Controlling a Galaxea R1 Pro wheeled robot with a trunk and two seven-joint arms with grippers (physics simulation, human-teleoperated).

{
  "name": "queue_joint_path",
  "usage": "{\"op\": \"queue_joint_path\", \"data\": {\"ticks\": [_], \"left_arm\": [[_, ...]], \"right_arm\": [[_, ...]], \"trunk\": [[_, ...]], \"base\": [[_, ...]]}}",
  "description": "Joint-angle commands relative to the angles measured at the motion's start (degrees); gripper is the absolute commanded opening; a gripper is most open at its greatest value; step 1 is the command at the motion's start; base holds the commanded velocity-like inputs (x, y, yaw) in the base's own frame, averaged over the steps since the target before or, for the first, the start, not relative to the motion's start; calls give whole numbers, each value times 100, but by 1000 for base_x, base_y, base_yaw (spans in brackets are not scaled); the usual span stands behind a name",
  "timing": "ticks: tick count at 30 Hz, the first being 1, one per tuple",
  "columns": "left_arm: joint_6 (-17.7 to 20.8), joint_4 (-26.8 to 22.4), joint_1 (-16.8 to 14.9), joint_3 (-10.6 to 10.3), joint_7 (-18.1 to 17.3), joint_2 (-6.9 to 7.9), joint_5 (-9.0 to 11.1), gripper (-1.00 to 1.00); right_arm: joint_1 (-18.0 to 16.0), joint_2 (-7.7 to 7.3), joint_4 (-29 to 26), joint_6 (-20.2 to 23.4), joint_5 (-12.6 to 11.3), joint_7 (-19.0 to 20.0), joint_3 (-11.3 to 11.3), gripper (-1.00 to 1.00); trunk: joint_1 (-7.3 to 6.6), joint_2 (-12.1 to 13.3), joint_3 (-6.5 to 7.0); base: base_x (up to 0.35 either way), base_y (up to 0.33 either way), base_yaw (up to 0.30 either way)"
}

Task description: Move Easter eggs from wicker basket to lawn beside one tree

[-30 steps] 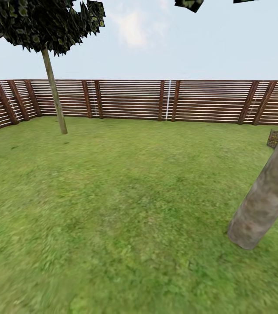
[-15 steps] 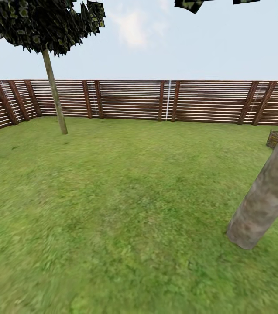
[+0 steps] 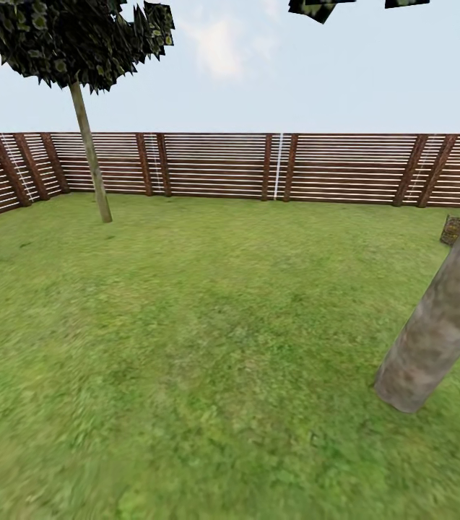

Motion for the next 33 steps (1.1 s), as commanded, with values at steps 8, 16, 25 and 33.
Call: {"op": "queue_joint_path", "data": {"ticks": [8,16,25,33], "left_arm": [[-19,5,-4,10,-1,0,2,100],[-16,8,-9,10,-1,0,2,100],[-13,9,-8,10,3,0,2,100],[-13,11,-8,10,4,0,2,100]], "right_arm": [[1,-1,-6,-8,-2,2,33,100],[1,8,-6,-8,4,1,40,100],[1,34,-6,-8,7,1,40,100],[1,34,-9,-8,7,6,40,100]], "trunk": [[3,-10,-10],[3,-10,-10],[3,-10,-10],[3,-10,-10]], "base": [[0,0,5],[0,0,182],[0,0,239],[0,0,72]]}}
